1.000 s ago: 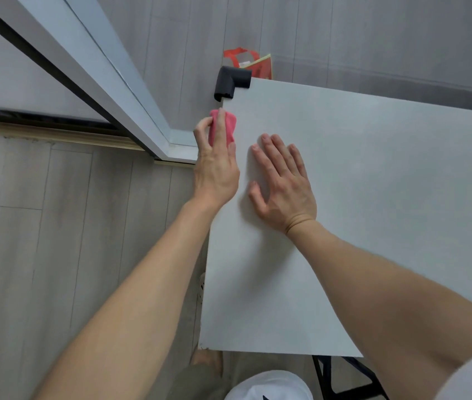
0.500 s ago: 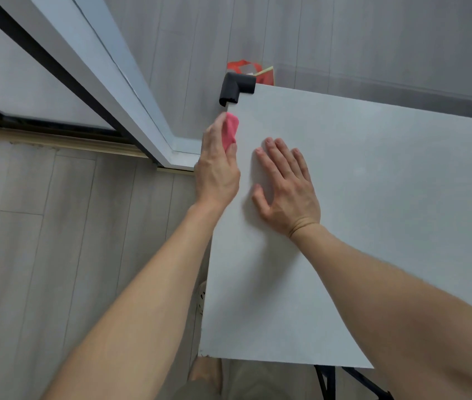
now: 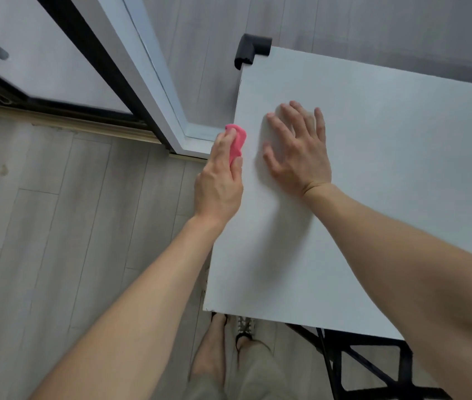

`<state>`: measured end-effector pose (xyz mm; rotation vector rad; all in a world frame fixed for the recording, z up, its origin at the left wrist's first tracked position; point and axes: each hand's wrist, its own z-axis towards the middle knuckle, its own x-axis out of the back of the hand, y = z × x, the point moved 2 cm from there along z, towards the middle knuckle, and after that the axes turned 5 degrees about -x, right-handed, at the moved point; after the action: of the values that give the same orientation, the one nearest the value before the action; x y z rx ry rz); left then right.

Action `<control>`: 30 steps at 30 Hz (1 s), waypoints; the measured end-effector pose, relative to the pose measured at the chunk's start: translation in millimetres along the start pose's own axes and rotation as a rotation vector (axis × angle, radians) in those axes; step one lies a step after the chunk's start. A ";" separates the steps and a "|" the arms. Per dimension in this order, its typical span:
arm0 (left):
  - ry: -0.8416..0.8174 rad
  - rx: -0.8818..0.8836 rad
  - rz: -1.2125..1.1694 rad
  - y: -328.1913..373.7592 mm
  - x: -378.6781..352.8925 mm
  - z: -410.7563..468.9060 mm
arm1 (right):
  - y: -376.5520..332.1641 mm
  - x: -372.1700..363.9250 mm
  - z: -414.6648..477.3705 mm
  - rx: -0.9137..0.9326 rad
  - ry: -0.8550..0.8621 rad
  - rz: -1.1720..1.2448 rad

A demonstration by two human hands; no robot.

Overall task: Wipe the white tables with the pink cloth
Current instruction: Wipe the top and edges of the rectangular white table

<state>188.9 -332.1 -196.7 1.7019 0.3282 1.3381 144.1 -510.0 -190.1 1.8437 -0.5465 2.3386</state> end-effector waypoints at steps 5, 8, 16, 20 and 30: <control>-0.071 -0.011 0.008 -5.9 15.2 -72.6 | -10.2 8.5 -3.2 0.035 0.015 -0.175; -0.093 0.023 -0.014 -10.9 24.0 -126.0 | -36.8 18.3 -40.2 -0.032 -0.025 -0.067; -0.068 -0.011 -0.029 -8.5 17.9 -91.2 | -68.8 5.0 -160.0 0.016 -0.188 0.038; -0.008 0.063 -0.061 -6.0 10.0 -85.2 | -69.3 3.0 -160.3 0.022 -0.155 0.041; 0.001 0.063 -0.070 -4.8 17.3 -116.2 | -68.9 0.4 -158.8 0.009 -0.119 0.093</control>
<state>95.5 -261.0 -190.7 1.7259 0.4304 1.2890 19.6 -391.0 -206.5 2.0127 -0.6497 2.3021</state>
